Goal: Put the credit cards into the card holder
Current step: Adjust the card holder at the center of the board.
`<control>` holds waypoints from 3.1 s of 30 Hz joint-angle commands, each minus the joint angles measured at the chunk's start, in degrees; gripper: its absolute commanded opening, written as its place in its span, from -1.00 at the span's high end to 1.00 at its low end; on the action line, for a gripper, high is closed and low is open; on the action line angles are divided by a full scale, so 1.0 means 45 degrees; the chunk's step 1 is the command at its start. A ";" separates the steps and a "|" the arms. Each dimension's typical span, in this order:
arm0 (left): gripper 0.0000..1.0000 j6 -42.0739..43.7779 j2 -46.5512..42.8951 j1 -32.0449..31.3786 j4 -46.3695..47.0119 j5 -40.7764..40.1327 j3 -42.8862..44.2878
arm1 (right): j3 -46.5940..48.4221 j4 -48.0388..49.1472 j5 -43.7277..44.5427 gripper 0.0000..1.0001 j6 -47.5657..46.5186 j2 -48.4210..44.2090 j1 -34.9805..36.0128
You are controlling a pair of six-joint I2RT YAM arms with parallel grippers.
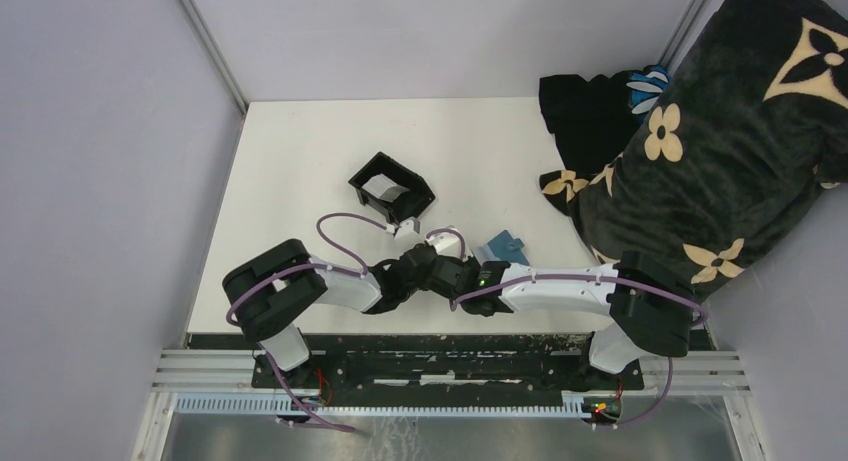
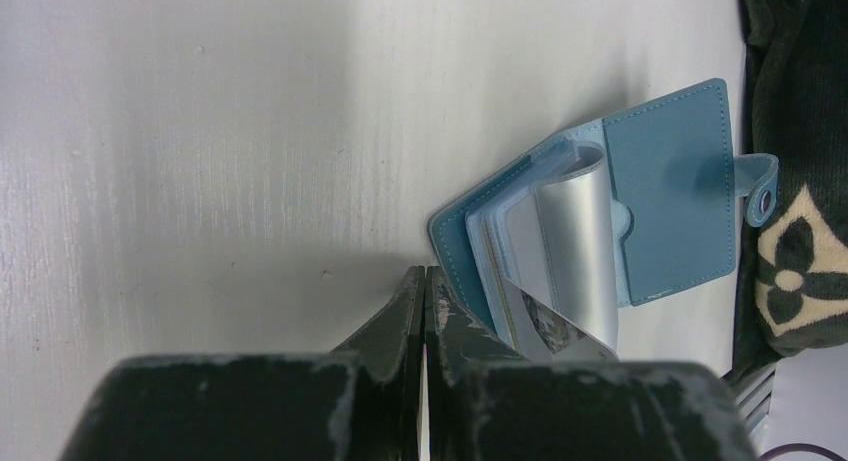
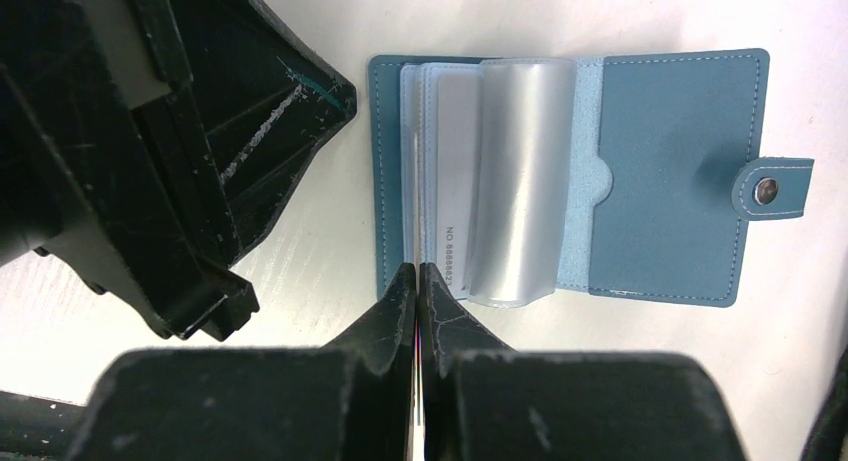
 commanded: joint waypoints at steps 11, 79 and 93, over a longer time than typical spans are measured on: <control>0.77 0.0350 -0.0036 -0.0267 -0.0317 0.0008 0.0176 | 0.0035 0.0109 -0.0071 0.98 -0.0158 0.0561 0.0030; 0.60 -0.0132 0.1854 -0.0578 0.3933 0.0714 0.0566 | -0.0714 -0.1500 0.2509 0.98 0.0469 -0.1130 -0.0322; 0.67 -0.0347 0.2064 -0.0600 0.2894 0.0257 0.0723 | -0.0994 -0.1032 0.0980 0.98 0.0057 -0.2127 -0.0433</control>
